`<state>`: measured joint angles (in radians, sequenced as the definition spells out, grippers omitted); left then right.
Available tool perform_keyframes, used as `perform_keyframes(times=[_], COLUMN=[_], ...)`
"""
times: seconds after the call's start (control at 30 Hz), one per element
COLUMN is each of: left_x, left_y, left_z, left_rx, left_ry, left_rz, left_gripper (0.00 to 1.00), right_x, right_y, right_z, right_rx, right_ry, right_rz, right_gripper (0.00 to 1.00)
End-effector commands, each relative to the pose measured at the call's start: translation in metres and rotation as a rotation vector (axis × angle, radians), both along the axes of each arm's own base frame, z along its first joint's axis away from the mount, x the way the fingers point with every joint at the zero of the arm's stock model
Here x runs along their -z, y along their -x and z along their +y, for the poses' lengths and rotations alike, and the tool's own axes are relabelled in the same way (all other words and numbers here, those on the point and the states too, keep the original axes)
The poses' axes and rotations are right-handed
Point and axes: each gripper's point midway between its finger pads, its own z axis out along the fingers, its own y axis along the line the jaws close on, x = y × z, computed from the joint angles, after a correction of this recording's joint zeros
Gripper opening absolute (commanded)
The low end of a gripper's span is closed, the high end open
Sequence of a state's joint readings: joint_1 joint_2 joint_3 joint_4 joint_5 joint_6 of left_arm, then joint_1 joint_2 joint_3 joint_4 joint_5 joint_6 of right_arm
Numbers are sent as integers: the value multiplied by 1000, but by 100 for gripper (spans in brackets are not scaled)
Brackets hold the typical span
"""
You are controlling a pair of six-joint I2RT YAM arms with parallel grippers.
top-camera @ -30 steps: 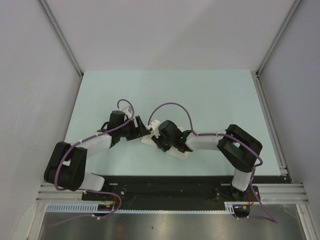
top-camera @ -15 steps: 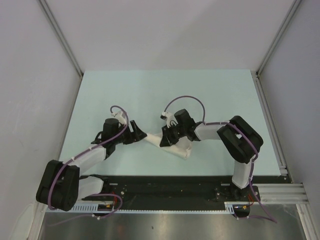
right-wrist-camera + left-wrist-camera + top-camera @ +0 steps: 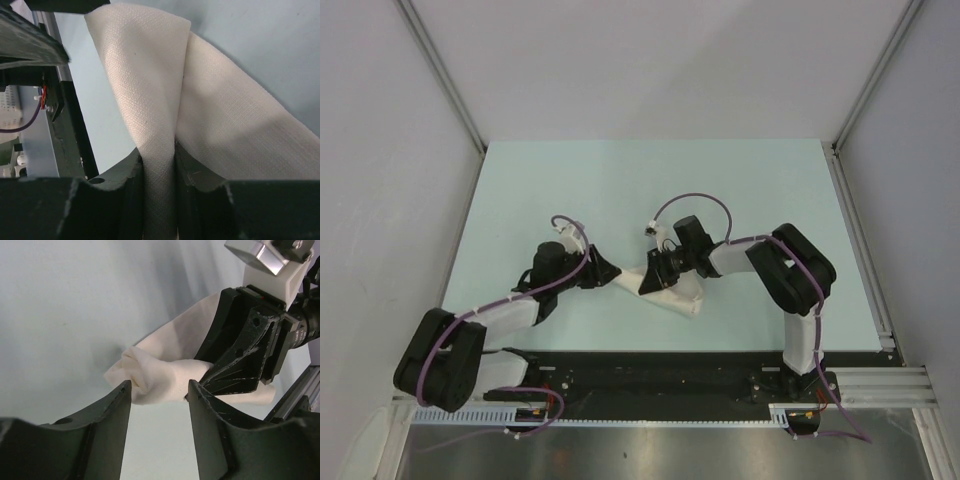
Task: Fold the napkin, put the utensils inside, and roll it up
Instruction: Roll the napkin with the utensil
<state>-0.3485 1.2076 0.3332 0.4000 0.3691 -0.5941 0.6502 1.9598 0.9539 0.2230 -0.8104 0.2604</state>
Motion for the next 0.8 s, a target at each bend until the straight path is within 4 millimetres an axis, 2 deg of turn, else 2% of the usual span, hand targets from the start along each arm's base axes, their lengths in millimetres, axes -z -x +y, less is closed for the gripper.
perform_keyframes(times=[0.0, 0.13, 0.23, 0.27, 0.3, 0.33, 0.37, 0.43, 0.5, 0.53, 0.6, 0.67, 0.77], left_x=[-12, -6, -4, -1, 0, 1, 5, 9, 16, 16, 26, 30, 37], left_y=[-13, -10, -9, -9, -8, -8, -7, -7, -6, -9, -7, -8, -9], left_z=[-16, -24, -30, -30, -32, -34, -34, -36, -37, -38, -37, -37, -40], left_rx=[32, 54, 61, 62, 69, 75, 80, 97, 107, 109, 111, 111, 125], left_ry=[14, 13, 18, 16, 15, 11, 3, -8, -26, -31, -51, -70, -76], left_rz=[-62, -45, -40, -31, -26, -21, -7, 14, 43, 46, 87, 116, 150], left_gripper=[48, 40, 25, 19, 17, 15, 11, 10, 7, 6, 4, 3, 3], right_x=[40, 42, 41, 40, 35, 32, 29, 14, 8, -5, -12, -28, -42], right_y=[26, 24, 24, 25, 22, 22, 23, 18, 15, 10, 4, -2, -17], right_z=[-19, -21, -22, -24, -24, -24, -27, -30, -36, -35, -43, -47, -58], right_rx=[2, 7, 5, 5, 11, 10, 10, 24, 38, 47, 74, 102, 184], right_ry=[120, 127, 137, 145, 144, 148, 161, 171, 209, 201, 243, 255, 339], right_rz=[145, 148, 141, 145, 128, 118, 111, 71, 35, -3, -47, -102, -248], right_gripper=[29, 29, 31, 33, 36, 47, 53, 64, 71, 74, 76, 78, 80])
